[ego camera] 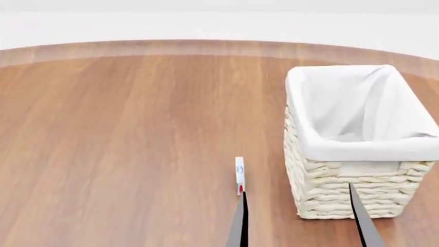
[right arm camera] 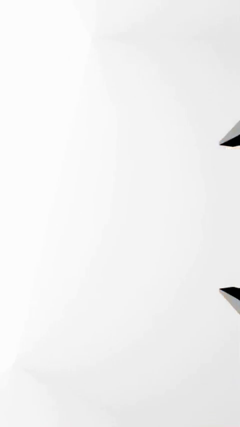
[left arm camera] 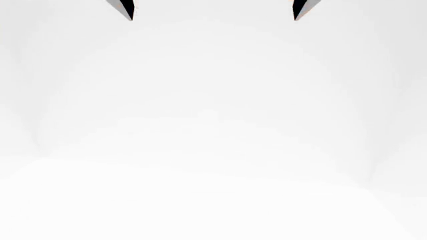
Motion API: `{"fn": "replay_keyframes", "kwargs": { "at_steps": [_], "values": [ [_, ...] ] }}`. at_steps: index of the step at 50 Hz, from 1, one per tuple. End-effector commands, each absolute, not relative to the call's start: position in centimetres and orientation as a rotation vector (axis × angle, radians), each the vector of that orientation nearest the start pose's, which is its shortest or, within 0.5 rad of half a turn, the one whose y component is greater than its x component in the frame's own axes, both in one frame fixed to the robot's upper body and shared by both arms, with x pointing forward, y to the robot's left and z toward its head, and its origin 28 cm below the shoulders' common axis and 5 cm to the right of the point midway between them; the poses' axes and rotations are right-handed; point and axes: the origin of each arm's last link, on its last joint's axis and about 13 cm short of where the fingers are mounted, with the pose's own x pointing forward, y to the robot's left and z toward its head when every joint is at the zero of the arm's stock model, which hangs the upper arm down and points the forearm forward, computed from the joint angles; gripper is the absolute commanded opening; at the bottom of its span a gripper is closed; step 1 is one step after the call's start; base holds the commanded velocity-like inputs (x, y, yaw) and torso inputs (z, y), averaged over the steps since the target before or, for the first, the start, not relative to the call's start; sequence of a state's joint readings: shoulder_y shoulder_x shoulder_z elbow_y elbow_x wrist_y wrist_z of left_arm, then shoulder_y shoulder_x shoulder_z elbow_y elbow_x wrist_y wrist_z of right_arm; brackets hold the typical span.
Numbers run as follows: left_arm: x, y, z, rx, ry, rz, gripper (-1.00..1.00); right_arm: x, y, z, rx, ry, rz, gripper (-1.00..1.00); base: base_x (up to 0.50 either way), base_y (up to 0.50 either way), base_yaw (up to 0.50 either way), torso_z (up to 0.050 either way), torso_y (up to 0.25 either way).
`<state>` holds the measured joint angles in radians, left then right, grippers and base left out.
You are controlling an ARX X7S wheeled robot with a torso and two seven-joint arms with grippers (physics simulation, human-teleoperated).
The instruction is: Pick up the tomato sauce, and put it in the basket.
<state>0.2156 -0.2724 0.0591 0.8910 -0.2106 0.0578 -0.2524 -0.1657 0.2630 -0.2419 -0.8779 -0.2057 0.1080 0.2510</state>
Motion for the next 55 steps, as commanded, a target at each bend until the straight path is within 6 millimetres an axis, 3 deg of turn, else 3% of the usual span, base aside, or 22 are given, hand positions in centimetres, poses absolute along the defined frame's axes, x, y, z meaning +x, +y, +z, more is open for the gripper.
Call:
{"fn": "replay_keyframes", "kwargs": {
  "at_steps": [1,24,40,55],
  "values": [
    [13.5,21.6,16.2,-0.095,-0.687,-0.025,1.00,14.2,-8.9,15.1,-0.240,-0.632,0.017,1.00,0.23,0.00,0.00,0.000,0.000],
    [13.2,21.7,16.2,-0.099,-0.692,-0.023,1.00,14.2,-8.8,15.0,-0.234,-0.636,0.021,1.00,0.11,0.00,0.00,0.000,0.000],
    [13.6,21.6,15.8,-0.105,-0.676,-0.031,1.00,14.0,-8.7,10.8,-0.238,-0.443,0.028,1.00,0.00,0.00,0.00,0.000,0.000],
    [14.0,21.5,15.4,-0.107,-0.661,-0.039,1.00,12.5,-8.7,8.5,-0.215,-0.311,0.054,1.00,0.00,0.00,0.00,0.000,0.000]
  ]
}}
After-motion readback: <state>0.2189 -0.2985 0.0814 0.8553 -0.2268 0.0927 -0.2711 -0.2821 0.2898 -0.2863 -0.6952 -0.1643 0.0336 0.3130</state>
